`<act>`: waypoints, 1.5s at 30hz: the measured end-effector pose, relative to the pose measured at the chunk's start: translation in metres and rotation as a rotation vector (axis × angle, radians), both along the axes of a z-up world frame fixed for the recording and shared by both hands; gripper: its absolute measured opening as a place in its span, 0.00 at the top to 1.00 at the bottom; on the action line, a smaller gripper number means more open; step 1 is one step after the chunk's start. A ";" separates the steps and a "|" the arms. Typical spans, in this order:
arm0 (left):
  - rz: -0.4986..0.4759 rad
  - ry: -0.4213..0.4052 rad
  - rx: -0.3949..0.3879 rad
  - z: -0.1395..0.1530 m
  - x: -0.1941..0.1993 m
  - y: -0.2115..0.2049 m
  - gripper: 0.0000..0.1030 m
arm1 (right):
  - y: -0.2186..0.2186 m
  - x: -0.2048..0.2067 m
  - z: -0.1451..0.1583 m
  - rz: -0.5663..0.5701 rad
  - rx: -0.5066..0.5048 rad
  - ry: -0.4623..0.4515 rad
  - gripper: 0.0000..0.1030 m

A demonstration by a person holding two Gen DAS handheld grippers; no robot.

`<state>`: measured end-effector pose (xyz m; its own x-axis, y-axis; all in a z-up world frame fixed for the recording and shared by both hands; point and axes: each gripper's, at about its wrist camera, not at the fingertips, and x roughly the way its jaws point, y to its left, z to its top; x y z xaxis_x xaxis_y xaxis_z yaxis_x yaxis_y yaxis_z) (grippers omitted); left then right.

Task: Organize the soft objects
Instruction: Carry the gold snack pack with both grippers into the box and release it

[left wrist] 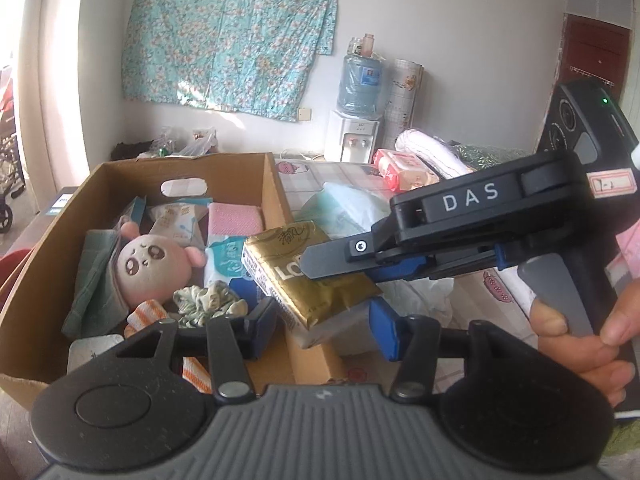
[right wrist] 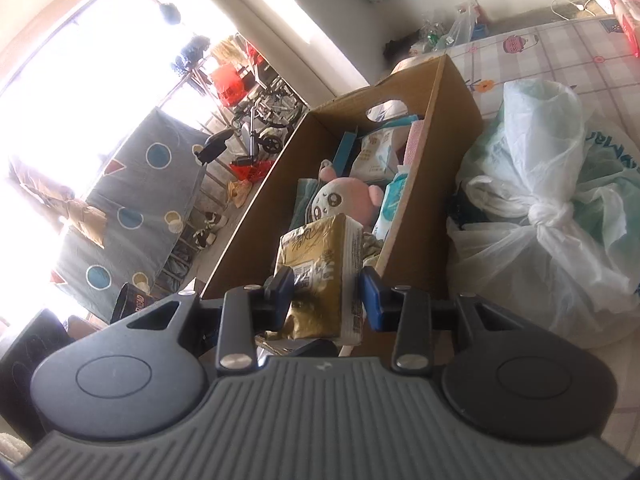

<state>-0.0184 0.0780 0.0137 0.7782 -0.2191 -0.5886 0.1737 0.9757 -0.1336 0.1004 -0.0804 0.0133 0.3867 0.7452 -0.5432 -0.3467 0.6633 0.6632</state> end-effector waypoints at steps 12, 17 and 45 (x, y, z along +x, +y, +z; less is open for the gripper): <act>-0.018 0.098 -0.079 -0.026 0.003 0.042 0.33 | 0.061 0.011 -0.005 0.070 -0.216 -0.046 0.63; -0.016 0.107 -0.084 -0.032 0.002 0.049 0.33 | 0.061 0.013 -0.006 0.062 -0.229 -0.051 0.62; 0.267 -0.012 -0.082 0.002 -0.034 0.126 0.17 | 0.082 0.039 0.020 0.223 -0.053 0.128 0.20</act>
<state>-0.0524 0.2043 0.0161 0.8218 -0.0523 -0.5674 -0.0859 0.9731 -0.2140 0.1396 0.0020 0.0329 0.1412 0.7735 -0.6179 -0.4037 0.6149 0.6775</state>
